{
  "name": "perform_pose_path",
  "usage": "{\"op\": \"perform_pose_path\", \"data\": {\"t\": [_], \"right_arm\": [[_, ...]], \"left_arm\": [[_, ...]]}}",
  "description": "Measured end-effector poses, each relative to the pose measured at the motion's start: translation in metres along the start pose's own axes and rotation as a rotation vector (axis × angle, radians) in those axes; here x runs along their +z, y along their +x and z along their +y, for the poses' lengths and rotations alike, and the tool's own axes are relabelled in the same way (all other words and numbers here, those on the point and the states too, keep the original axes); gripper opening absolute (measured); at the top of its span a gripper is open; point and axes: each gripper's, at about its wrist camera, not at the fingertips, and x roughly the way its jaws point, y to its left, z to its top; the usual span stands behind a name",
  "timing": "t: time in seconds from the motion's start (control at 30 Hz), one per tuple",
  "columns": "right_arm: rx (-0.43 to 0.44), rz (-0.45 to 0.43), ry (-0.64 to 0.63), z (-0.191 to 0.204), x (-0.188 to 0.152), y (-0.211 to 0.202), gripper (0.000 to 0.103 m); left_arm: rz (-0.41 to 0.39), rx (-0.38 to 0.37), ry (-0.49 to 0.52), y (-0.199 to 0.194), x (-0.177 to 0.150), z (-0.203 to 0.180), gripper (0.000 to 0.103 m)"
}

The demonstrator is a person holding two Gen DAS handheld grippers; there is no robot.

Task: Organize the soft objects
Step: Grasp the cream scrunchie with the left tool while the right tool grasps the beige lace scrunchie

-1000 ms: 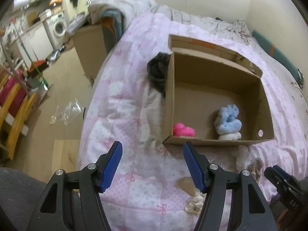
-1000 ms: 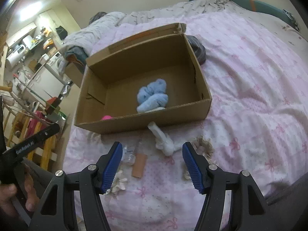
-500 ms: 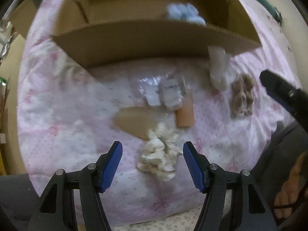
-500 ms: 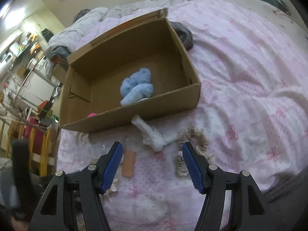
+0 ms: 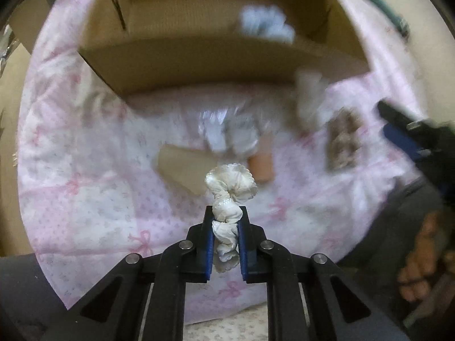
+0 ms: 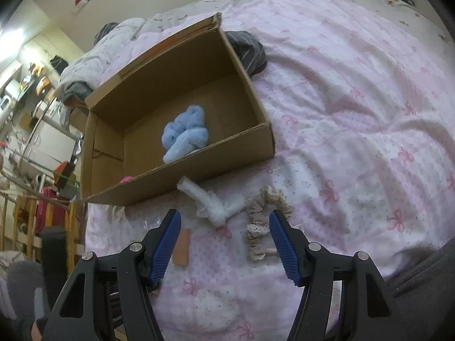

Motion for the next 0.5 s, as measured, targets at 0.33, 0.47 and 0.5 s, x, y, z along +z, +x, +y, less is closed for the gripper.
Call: {"op": "perform_pose_path", "data": {"t": [0.33, 0.47, 0.5], "right_arm": [[-0.132, 0.027, 0.11, -0.028, 0.008, 0.012, 0.076], [-0.24, 0.111, 0.002, -0.015, 0.002, 0.036, 0.076], [-0.262, 0.12, -0.034, -0.01, 0.001, 0.041, 0.076]], "left_arm": [[-0.238, 0.07, -0.25, -0.059, 0.015, 0.058, 0.013], [-0.233, 0.076, -0.26, -0.059, 0.013, 0.062, 0.013], [-0.235, 0.081, -0.253, -0.06, 0.013, 0.062, 0.013]]}}
